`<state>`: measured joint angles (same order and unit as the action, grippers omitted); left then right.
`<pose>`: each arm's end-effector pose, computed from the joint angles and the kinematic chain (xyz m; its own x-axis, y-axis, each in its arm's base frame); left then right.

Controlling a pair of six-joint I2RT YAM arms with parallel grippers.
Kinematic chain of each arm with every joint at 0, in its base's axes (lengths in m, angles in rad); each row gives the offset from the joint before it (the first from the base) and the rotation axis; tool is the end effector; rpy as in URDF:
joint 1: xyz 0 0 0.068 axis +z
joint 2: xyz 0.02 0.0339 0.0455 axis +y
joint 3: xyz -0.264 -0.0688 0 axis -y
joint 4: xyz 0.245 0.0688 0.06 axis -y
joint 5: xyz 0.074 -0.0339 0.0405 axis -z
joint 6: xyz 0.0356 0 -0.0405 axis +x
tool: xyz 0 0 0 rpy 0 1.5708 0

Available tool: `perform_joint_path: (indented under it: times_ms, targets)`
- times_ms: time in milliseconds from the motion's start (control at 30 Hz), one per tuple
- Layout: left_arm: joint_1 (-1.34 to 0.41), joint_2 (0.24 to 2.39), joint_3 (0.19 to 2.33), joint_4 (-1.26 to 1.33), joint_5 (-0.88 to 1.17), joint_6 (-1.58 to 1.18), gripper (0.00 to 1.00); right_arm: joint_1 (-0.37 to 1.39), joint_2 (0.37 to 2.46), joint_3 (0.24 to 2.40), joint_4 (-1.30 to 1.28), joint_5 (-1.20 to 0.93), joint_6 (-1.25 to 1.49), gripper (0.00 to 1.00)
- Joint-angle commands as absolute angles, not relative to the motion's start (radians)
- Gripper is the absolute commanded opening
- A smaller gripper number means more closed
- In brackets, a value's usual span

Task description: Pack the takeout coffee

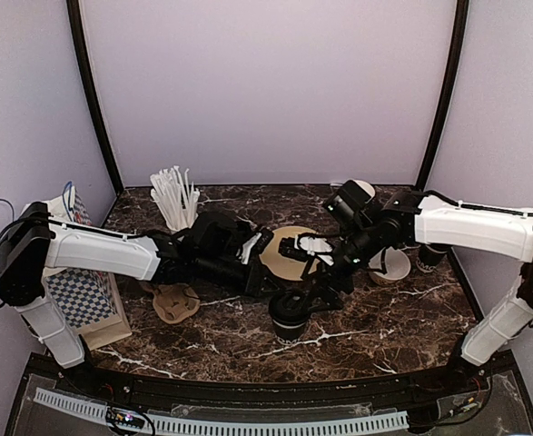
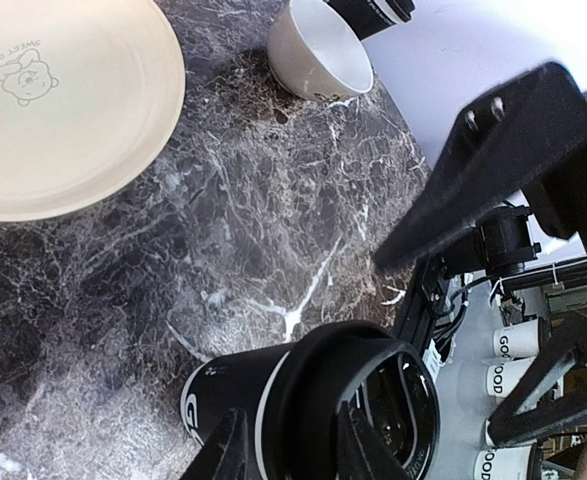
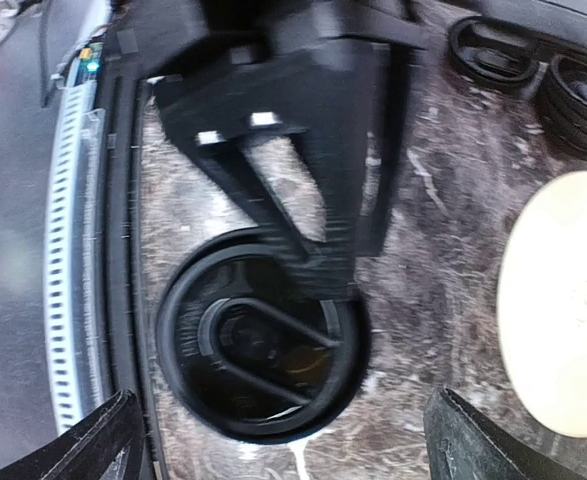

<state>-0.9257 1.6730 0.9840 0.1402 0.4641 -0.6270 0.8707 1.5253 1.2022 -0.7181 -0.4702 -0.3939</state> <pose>0.2064 -0.3008 0.2115 -0.8079 0.2011 -0.5539 0.5805 0.4329 -0.6897 0.1892 0.2496 0.2651 -0.1952 -0.7627 -0.6166 -0.9791 0.1154 0.1672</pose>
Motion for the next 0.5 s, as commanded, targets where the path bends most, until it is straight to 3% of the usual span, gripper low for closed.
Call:
perform_joint_path:
  times_ms: [0, 133, 300, 467]
  targets:
    - [-0.928, 1.677, 1.011, 0.089, 0.463, -0.607, 0.33, 0.870, 1.500, 1.210, -0.761, -0.541, -0.414, 0.98]
    - [-0.929, 1.664, 1.015, 0.074, 0.468, -0.610, 0.36, 0.864, 1.490, 1.214, -0.769, -0.554, -0.405, 0.98]
    - [-0.929, 1.581, 1.019, 0.059, 0.421, -0.589, 0.53, 0.846, 1.470, 1.203, -0.776, -0.544, -0.392, 0.98]
    - [-0.931, 1.478, 0.992, -0.004, 0.320, -0.617, 0.58, 0.796, 1.494, 1.203, -0.768, -0.613, -0.376, 0.94]
